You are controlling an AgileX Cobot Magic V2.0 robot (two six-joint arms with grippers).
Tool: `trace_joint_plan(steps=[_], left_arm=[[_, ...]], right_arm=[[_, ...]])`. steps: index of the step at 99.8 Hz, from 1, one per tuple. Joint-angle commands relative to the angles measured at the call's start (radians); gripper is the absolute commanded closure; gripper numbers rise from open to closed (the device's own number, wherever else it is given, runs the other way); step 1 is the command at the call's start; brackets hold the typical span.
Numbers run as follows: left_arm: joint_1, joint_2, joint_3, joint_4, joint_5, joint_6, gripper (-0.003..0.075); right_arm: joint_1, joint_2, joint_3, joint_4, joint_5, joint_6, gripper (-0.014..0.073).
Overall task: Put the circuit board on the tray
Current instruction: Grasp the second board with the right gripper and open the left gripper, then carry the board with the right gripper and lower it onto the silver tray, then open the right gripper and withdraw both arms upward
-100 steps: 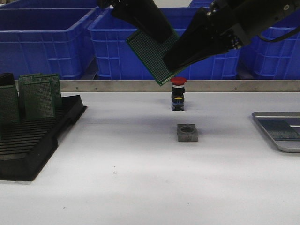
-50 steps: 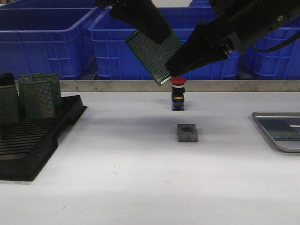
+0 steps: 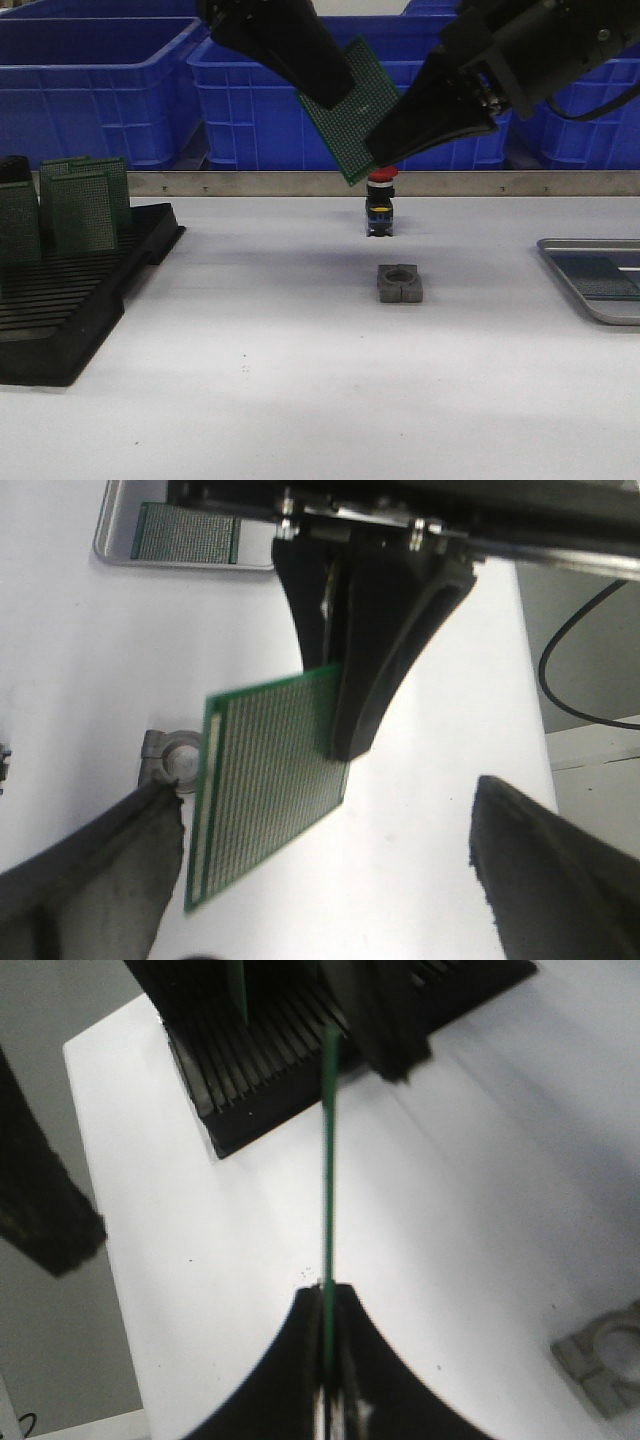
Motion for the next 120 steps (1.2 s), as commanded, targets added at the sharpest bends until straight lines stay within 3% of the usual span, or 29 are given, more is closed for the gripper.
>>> trace_joint_plan(steps=[1,32,68,92,102,120], left_arm=[[0.023,-0.060,-0.030,-0.049,0.010,-0.011,0.0154],[0.054,-0.060,-0.030,-0.048,0.009,-0.011,0.0154],[0.054,-0.060,-0.030,-0.048,0.015,-0.013,0.0154],[0.054,-0.060,-0.030,-0.048,0.017,-0.013,0.0154],[0.054,-0.060,-0.030,-0.048,0.017,-0.013,0.0154],[0.054,-0.060,-0.030,-0.048,0.024,-0.015,0.0154]], right_arm=[[-0.038,-0.034,-0.026,-0.008,0.032,0.090,0.0663],[-0.247,0.029,-0.026,-0.075,0.035,0.348,0.0663],[-0.498,0.168,-0.026,-0.101,0.030,0.355,0.0663],[-0.591,0.194,-0.026,-0.104,0.004,0.355,0.0654],[-0.609,0.196,-0.026,-0.131,-0.004,0.355,0.0550],[-0.630,0.196,-0.028,-0.189,-0.002,0.355,0.0106]])
